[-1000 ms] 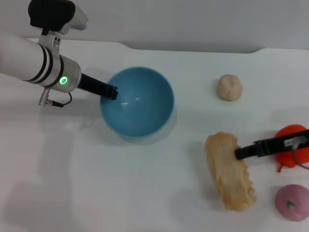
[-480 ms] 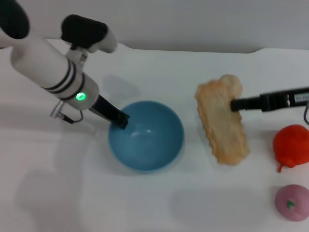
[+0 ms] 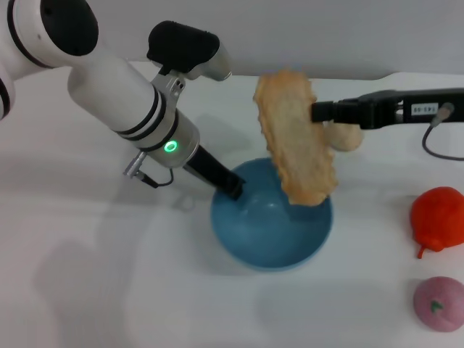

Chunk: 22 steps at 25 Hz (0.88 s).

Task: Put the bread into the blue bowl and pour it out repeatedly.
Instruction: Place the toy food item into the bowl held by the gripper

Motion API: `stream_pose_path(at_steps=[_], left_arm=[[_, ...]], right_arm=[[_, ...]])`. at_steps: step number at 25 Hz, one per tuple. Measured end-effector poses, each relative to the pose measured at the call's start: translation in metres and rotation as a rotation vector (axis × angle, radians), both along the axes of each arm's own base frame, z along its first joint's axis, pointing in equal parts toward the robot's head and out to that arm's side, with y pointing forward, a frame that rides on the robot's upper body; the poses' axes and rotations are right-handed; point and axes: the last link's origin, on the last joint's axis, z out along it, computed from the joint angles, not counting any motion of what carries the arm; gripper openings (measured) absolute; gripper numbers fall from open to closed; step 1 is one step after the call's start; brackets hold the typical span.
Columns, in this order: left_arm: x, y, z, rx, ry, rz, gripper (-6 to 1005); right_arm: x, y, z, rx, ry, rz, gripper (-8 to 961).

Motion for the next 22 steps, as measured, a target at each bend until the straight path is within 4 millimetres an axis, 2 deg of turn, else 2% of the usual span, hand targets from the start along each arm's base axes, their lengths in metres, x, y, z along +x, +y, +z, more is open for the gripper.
stream_pose_path(at_steps=[7,12,16,17,18,20,22], left_arm=[[0.013,0.004,0.002,0.010,-0.035,-0.024,0],[0.019,0.004,0.001,-0.002,-0.039,-0.032,-2],[0.020,0.004,0.001,-0.005,-0.041,-0.033,-1],[0.020,0.004,0.001,-0.001,-0.041,-0.034,-1],[0.019,0.005,0.001,0.009,-0.041,-0.039,0],[0.019,0.009,-0.001,0.038,-0.036,-0.062,0],[0.020,0.014,-0.004,0.084,-0.027,-0.100,-1]], right_arm=[[0.002,-0.007,-0.022,-0.079,-0.035,0.018,17],[0.003,-0.005,-0.022,-0.062,-0.048,0.020,19],[0.005,-0.003,-0.012,-0.017,-0.012,0.001,218],[0.009,-0.003,-0.001,0.028,0.043,-0.024,263],[0.009,-0.003,-0.001,0.028,0.043,-0.024,307],[0.015,-0.005,0.014,0.085,0.127,-0.050,396],[0.027,-0.010,0.033,0.165,0.222,-0.069,414]])
